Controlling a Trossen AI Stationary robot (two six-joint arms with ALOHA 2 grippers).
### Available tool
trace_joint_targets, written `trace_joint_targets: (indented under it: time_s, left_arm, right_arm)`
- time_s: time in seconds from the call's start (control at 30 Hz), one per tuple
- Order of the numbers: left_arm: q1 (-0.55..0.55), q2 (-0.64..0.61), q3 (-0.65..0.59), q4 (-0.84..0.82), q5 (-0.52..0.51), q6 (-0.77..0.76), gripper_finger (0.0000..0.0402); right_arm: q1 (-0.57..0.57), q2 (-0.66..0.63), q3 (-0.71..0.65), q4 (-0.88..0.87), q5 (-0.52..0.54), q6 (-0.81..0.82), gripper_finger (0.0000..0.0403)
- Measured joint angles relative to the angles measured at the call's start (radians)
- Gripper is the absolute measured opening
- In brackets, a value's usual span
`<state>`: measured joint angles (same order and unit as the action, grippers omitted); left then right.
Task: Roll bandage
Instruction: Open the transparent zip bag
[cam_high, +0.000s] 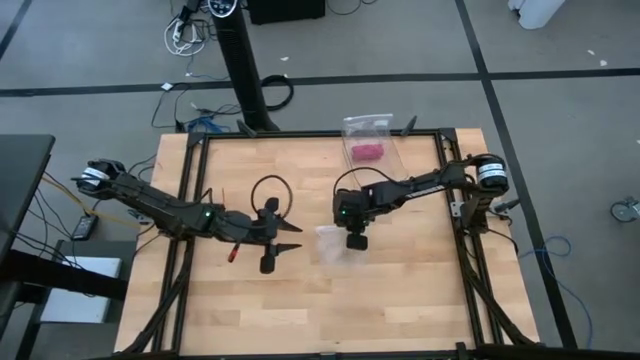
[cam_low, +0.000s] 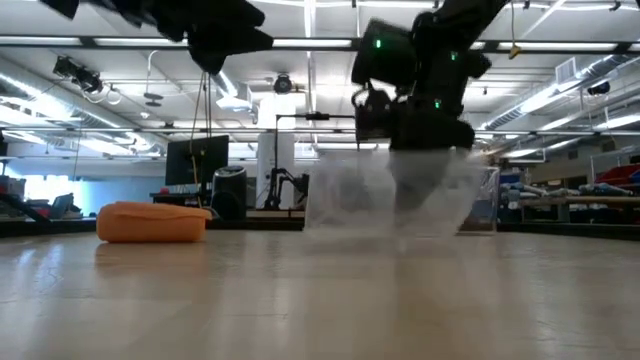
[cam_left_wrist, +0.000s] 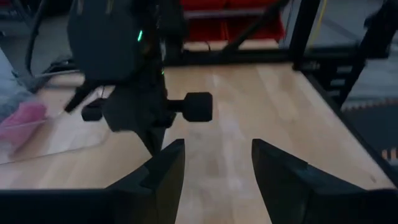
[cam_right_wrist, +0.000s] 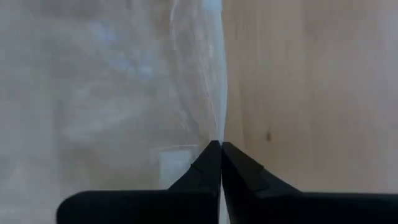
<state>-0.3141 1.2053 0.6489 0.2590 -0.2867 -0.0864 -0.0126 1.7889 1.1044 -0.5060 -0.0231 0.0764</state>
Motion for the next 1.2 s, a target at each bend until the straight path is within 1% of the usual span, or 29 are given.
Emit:
trace_joint_targets:
  time_s: [0.07, 0.13, 0.2, 0.3, 0.37, 0.4, 0.53, 0.63, 0.7, 0.8, 1.0, 1.1, 1.2]
  left_arm:
    - [0.000, 0.000, -0.071, 0.142, 0.000, -0.002, 0.0192]
    - [0.000, 0.000, -0.151, 0.320, 0.012, -0.019, 0.0192]
    - [0.000, -0.001, -0.233, 0.496, 0.042, -0.041, 0.0192]
    - [0.000, -0.001, -0.337, 0.742, 0.050, -0.087, 0.0192]
    - [0.000, -0.002, -0.381, 0.855, 0.039, -0.133, 0.0192]
    - [0.000, -0.002, -0.393, 0.881, 0.021, -0.158, 0.0192]
    - [0.001, -0.002, -0.398, 0.838, -0.009, -0.267, 0.0193]
    - [0.008, -0.002, -0.363, 0.729, -0.013, -0.335, 0.0194]
    - [0.016, -0.001, -0.335, 0.669, -0.016, -0.365, 0.0194]
    - [0.018, -0.001, -0.290, 0.647, -0.002, -0.366, 0.0194]
    - [0.019, -0.001, -0.214, 0.533, 0.010, -0.341, 0.0194]
    - [0.018, -0.001, -0.192, 0.473, 0.009, -0.335, 0.0194]
    - [0.018, -0.001, -0.184, 0.478, 0.008, -0.335, 0.0194]
  right_arm:
    - [0.018, -0.033, 0.014, -0.014, 0.030, 0.009, 0.0016]
    - [0.043, -0.069, 0.024, -0.034, 0.076, 0.019, 0.0018]
    - [0.076, -0.108, 0.035, -0.047, 0.120, 0.032, 0.0012]
    - [0.138, -0.170, 0.062, -0.083, 0.216, 0.050, 0.0003]
    - [0.182, -0.201, 0.085, -0.108, 0.291, 0.054, 0.0004]
    - [0.206, -0.216, 0.095, -0.116, 0.327, 0.054, 0.0005]
    - [0.290, -0.254, 0.148, -0.122, 0.459, 0.054, 0.0004]
    - [0.342, -0.256, 0.192, -0.124, 0.542, 0.044, 0.0002]
    - [0.368, -0.252, 0.219, -0.124, 0.586, 0.024, 0.0003]
    - [0.396, -0.236, 0.251, -0.129, 0.636, -0.003, 0.0002]
    - [0.416, -0.236, 0.270, -0.139, 0.680, -0.018, 0.0002]
    - [0.418, -0.236, 0.272, -0.133, 0.684, -0.029, 0.0002]
    - [0.418, -0.236, 0.272, -0.128, 0.684, -0.032, 0.0002]
